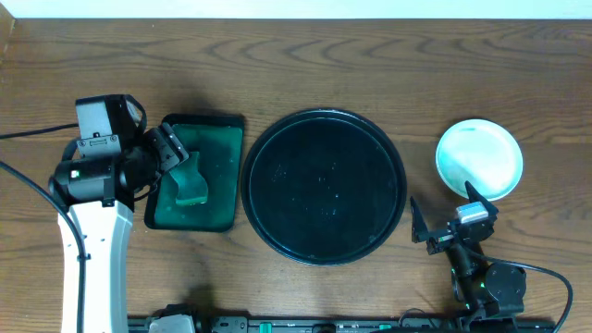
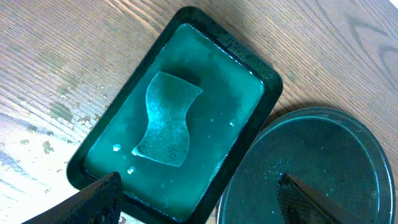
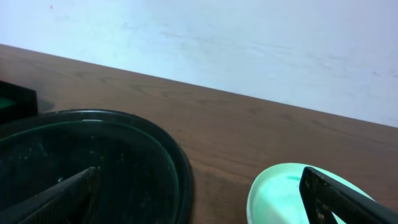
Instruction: Clean dirty plates on tray and stack at the side
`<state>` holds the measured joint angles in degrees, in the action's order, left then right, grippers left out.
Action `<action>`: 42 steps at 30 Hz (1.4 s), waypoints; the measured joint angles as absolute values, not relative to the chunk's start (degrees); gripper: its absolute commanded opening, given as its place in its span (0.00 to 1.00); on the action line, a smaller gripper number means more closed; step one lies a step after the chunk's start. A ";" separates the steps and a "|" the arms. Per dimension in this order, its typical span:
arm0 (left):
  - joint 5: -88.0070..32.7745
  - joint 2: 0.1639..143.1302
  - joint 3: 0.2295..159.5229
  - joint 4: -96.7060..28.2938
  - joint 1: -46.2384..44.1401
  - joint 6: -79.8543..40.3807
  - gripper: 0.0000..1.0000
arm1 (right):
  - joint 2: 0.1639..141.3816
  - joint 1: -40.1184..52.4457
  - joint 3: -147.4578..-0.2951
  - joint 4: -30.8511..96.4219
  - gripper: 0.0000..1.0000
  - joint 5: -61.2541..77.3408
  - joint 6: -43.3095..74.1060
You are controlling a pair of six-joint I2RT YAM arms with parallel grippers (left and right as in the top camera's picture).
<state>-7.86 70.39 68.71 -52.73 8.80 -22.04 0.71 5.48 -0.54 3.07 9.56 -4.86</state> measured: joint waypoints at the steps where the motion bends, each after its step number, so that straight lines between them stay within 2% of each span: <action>1: -7.86 70.39 68.71 -52.73 8.80 -22.04 0.80 | 0.71 5.48 -0.54 3.18 0.99 9.52 -4.86; 28: -7.16 67.66 67.40 -51.90 7.64 -21.74 0.80 | 0.69 5.48 -0.54 3.29 0.99 9.50 -4.86; 32: -6.55 59.22 60.42 -43.33 7.01 -20.51 0.80 | 0.69 5.48 -0.54 3.36 0.99 9.41 -4.86; 38: -12.36 42.85 43.22 -15.66 4.38 -9.96 0.80 | 0.69 5.48 -0.51 3.31 0.99 9.34 -4.86; 42: -15.33 32.16 32.14 -8.27 3.95 -5.52 0.80 | 0.69 5.48 -0.51 3.31 0.99 9.34 -4.86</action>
<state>-15.33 32.16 32.14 -8.27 3.95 -5.52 0.69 5.48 -0.51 3.31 9.34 -4.86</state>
